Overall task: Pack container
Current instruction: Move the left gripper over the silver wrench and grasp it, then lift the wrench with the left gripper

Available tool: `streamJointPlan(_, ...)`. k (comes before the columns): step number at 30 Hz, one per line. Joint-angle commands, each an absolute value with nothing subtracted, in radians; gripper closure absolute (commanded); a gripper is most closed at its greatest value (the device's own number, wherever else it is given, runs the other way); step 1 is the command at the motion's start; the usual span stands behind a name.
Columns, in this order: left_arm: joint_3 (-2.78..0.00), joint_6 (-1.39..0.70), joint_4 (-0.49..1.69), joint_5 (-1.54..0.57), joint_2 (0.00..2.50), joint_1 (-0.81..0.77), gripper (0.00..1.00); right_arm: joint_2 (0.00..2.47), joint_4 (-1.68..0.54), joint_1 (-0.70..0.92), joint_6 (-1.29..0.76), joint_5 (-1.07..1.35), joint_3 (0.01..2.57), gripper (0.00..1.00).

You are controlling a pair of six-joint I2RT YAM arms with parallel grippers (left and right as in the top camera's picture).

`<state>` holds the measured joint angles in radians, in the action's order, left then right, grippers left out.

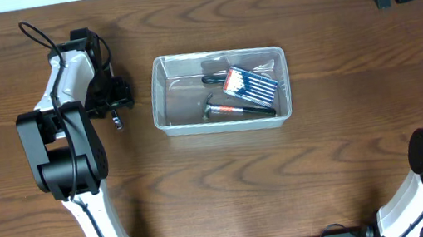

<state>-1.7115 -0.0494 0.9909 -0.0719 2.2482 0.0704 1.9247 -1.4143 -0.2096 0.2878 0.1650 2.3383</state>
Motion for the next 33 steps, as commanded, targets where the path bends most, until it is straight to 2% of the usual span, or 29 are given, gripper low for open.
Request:
streamJointPlan(1,-1.703,-0.046,0.997,-0.071,2.269,0.075,0.32,1.903,-1.415,-0.21,0.293,0.176,2.352,0.01)
streamJointPlan(6,-1.703,-0.046,1.008,-0.071,2.269,0.075,0.39,1.903,-1.416,-0.21,0.293,0.176,2.352,0.01)
streamJointPlan(15,-1.703,-0.046,1.021,-0.071,2.269,0.075,0.59,1.903,-1.418,-0.21,0.293,0.176,2.352,0.01)
streamJointPlan(27,-1.704,-0.047,1.031,-0.071,2.256,0.075,0.73,1.903,-1.419,-0.21,0.297,0.176,2.352,0.01)
streamJointPlan(33,-1.708,-0.047,1.031,-0.07,2.232,0.075,0.74,1.903,-1.422,-0.21,0.297,0.176,2.352,0.01)
